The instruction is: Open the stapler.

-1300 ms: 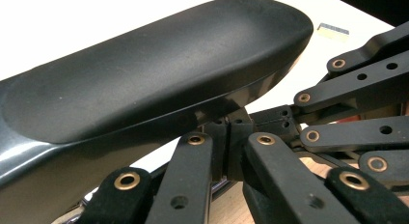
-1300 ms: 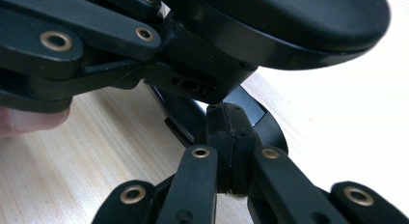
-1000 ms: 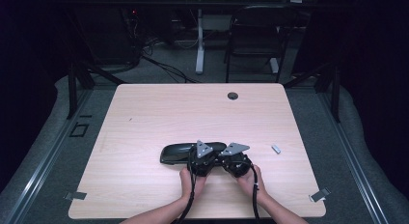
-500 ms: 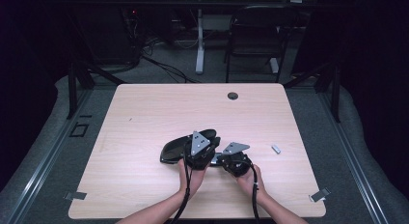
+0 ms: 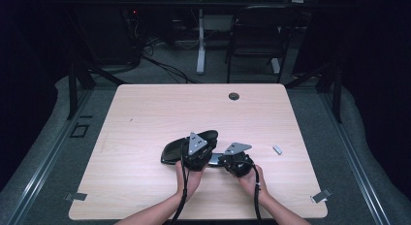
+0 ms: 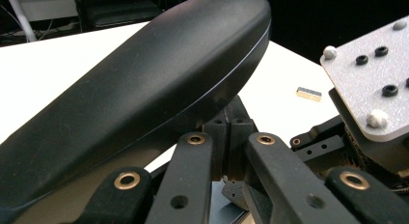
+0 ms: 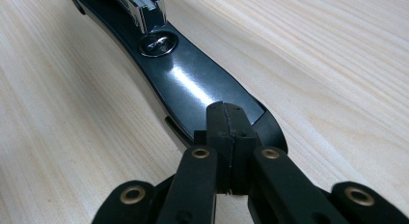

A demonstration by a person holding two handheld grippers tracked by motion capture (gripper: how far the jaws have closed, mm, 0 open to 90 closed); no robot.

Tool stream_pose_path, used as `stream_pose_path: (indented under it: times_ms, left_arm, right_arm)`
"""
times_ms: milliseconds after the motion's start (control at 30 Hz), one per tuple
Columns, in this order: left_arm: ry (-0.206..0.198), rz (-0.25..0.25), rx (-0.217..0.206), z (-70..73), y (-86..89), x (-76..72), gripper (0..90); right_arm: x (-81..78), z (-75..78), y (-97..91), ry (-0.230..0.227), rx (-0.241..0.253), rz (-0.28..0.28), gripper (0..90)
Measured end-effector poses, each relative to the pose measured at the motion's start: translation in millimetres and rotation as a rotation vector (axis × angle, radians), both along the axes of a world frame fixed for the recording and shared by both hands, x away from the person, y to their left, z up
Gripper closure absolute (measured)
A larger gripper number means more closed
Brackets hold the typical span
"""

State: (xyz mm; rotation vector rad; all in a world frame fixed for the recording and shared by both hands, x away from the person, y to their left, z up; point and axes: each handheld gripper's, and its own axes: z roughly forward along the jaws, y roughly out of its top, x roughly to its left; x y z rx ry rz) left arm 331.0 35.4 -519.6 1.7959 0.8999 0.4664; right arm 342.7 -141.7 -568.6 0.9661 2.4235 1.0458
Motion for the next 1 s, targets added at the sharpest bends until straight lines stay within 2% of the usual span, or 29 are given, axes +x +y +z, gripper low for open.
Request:
stream_pose_path:
  times_ms: [67,333,567,1000]
  left_arm:
    - [0.006,-0.004,-0.001,3.3,3.1,0.6,90.0]
    - [0.009,0.001,-0.011,9.7,9.0,1.1,90.0]
    - [0.008,-0.006,-0.006,14.8,13.3,1.6,90.0]
    - [0.02,-0.019,-0.012,26.3,24.7,4.0,90.0]
  right_arm:
    - [0.0,0.7,-0.6,0.001,-0.015,0.007,90.0]
    - [0.4,0.6,0.7,-0.004,-0.011,0.009,90.0]
    - [1.6,1.7,-0.4,0.02,-0.008,0.008,90.0]
    - [1.8,2.5,0.3,0.021,-0.022,0.014,90.0]
